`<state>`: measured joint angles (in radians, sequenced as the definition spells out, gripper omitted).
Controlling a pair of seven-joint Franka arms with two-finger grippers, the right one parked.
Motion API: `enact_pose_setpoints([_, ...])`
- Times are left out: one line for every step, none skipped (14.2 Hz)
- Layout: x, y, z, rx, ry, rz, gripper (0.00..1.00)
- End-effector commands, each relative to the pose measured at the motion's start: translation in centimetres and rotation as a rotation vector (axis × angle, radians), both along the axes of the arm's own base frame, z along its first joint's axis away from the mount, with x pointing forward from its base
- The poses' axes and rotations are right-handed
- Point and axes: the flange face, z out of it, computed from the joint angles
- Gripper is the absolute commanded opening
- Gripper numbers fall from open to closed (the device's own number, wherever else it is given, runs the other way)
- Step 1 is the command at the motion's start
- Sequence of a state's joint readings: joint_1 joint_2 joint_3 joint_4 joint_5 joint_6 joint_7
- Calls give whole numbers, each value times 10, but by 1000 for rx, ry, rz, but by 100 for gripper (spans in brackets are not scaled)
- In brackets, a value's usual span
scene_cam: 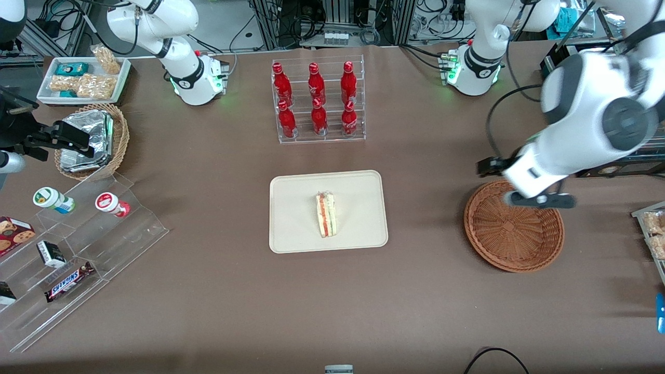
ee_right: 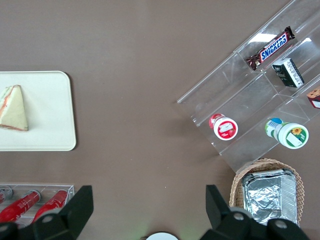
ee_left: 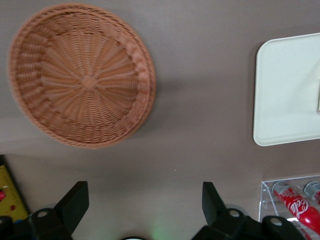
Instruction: Place sandwich from basket to tray
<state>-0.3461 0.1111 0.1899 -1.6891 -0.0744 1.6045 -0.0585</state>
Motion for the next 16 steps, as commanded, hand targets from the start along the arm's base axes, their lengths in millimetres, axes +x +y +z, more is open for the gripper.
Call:
enact_pose_setpoints([-21,17,34,10,-39,-38,100])
enact_pose_setpoints([-25,23,43,21,-49,-44,100])
enact_pose_setpoints([-28,31,51,29,-60,-39,100])
enact_pose_setpoints([-29,35,58,28,-72,-43,100])
enact_pose_setpoints([-30,42,63,27,-83,-49,100])
enact_pose_setpoints([-32,50,70,24,-97,-47,100])
enact_pose_setpoints([-33,56,76,24,-111,-55,100])
enact_pose_setpoints([-33,61,83,24,-128,-58,100])
enact_pose_setpoints([-33,66,86,24,-134,-49,100])
enact_pose_setpoints([-34,75,91,27,-147,-32,100])
enact_pose_setpoints([-34,83,93,36,-154,-21,100])
enact_pose_setpoints([-33,87,99,62,-168,-21,100])
enact_pose_setpoints([-32,88,100,72,-179,-21,100])
enact_pose_setpoints([-31,88,101,73,-188,-18,100])
enact_pose_setpoints([-31,87,101,73,-192,-13,100])
enact_pose_setpoints([-31,87,101,72,-192,-10,100])
